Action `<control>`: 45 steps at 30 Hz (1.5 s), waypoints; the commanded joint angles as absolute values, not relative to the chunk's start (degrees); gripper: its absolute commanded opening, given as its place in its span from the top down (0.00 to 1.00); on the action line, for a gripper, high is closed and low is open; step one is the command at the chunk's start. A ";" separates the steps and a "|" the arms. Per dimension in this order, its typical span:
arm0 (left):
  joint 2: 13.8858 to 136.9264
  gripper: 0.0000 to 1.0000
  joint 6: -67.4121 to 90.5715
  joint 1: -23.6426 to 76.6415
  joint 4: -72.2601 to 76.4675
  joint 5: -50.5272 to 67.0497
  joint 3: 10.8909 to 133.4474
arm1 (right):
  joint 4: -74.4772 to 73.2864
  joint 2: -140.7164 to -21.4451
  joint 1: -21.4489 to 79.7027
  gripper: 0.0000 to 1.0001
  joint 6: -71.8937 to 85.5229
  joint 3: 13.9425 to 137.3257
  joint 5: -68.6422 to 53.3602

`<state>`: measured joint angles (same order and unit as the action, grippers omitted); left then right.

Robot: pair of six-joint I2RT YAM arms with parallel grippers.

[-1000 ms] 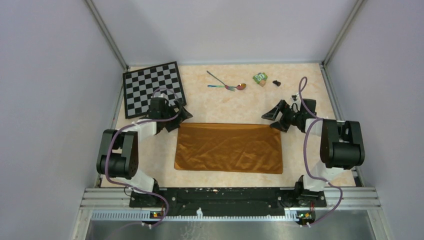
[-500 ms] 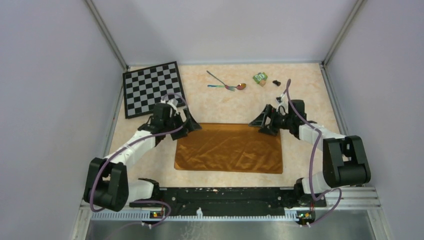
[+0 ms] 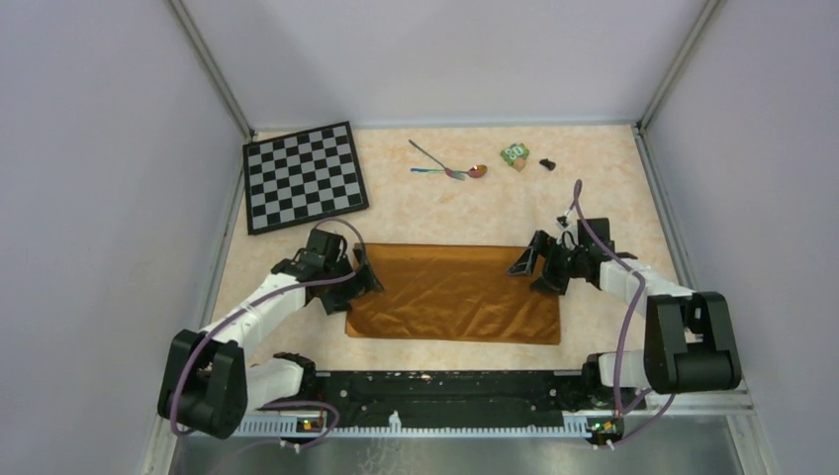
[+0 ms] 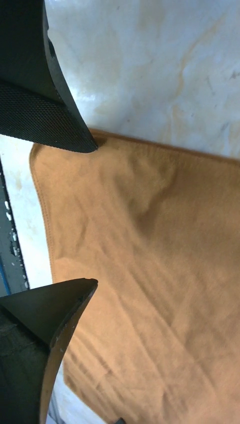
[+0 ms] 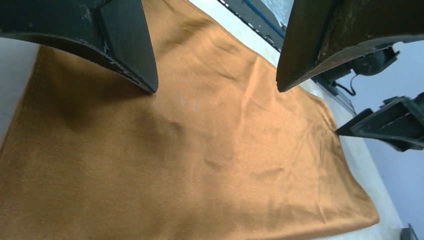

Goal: Fold the napkin into a case and place the utensils inside
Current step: Smooth out the rectangle-folded napkin at the center of the board, then pick up the rectangle-folded napkin from the center of the board.

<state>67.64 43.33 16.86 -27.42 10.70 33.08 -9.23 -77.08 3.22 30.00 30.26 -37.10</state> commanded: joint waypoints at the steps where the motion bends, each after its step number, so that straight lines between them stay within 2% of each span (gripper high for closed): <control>1: 61.77 0.01 41.07 19.42 -30.42 10.88 36.38 | -17.92 -73.13 7.43 0.14 25.90 35.90 -30.79; 3: 60.51 0.01 41.01 20.99 -29.19 12.85 36.06 | -21.62 -72.30 8.33 0.14 25.74 37.98 -27.80; 7: 61.62 0.01 40.83 21.44 -29.96 13.39 37.21 | -37.09 -73.37 8.35 0.14 28.01 46.01 -3.53; 11: 60.61 0.01 38.42 21.55 -29.27 15.43 40.31 | -43.40 -75.35 8.43 0.10 27.43 48.08 1.86; 18: 57.84 0.01 31.37 21.62 -32.30 16.25 47.77 | -44.37 -79.72 8.57 0.27 25.11 48.37 -3.15; 27: 53.59 0.01 28.66 21.57 -31.73 21.73 47.03 | -43.33 -85.14 11.28 0.40 24.64 48.15 -2.42; 40: 52.03 0.01 26.37 21.51 -32.69 21.83 47.76 | -42.98 -89.65 14.42 0.40 25.90 47.96 0.48; 42: 51.82 0.01 26.37 21.48 -32.87 21.80 48.09 | -42.24 -90.21 14.83 0.46 25.86 47.69 1.18; 45: 51.48 0.01 26.31 21.48 -33.60 21.74 48.89 | -40.97 -90.59 14.92 0.64 25.71 47.30 1.87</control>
<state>53.19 27.42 21.43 -33.54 21.19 46.96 -44.27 -88.14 13.85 24.91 48.14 1.06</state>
